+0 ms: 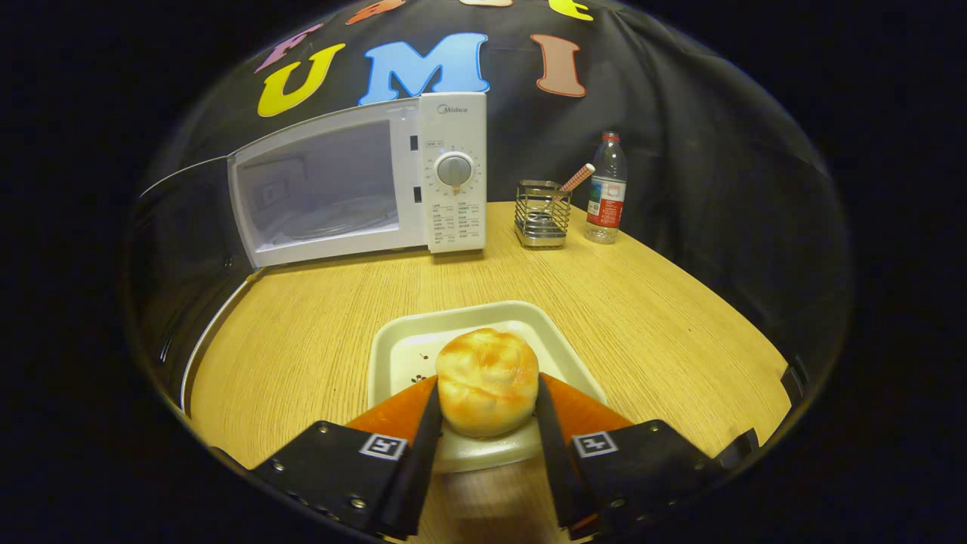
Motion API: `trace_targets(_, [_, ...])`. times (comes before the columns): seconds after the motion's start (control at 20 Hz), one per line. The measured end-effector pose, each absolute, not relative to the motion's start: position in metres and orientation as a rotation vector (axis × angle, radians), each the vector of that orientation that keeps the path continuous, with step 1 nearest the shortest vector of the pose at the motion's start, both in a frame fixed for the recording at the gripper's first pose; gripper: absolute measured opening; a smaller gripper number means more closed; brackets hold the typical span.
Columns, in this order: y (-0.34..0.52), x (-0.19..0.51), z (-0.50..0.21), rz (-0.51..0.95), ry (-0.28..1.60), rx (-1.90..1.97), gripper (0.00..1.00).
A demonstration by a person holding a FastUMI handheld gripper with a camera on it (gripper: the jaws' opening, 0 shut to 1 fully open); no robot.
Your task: Open the microwave, put the food inside, and close the microwave door.
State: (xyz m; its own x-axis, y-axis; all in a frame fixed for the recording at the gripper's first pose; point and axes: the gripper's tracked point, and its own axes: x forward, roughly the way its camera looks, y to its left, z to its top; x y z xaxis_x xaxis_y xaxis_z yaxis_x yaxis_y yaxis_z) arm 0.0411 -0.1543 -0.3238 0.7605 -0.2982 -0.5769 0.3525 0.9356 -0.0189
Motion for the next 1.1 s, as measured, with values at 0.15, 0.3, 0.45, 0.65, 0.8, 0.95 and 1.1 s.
trace_targets(0.15, [-0.143, 0.043, -0.304, -0.332, 0.481, 0.031, 0.64])
trace_targets(0.3, [-0.110, 0.048, -0.303, -0.240, 0.453, 0.060, 0.64])
trace_targets(0.45, [-0.083, 0.064, -0.298, -0.184, 0.419, 0.100, 0.64])
trace_targets(0.65, [-0.038, 0.093, -0.287, -0.092, 0.369, 0.181, 0.64])
trace_targets(0.8, [-0.014, 0.122, -0.270, -0.040, 0.343, 0.265, 0.63])
trace_targets(0.95, [0.003, 0.154, -0.259, 0.004, 0.327, 0.345, 0.64])
trace_targets(1.1, [0.014, 0.184, -0.258, 0.022, 0.308, 0.366, 0.63])
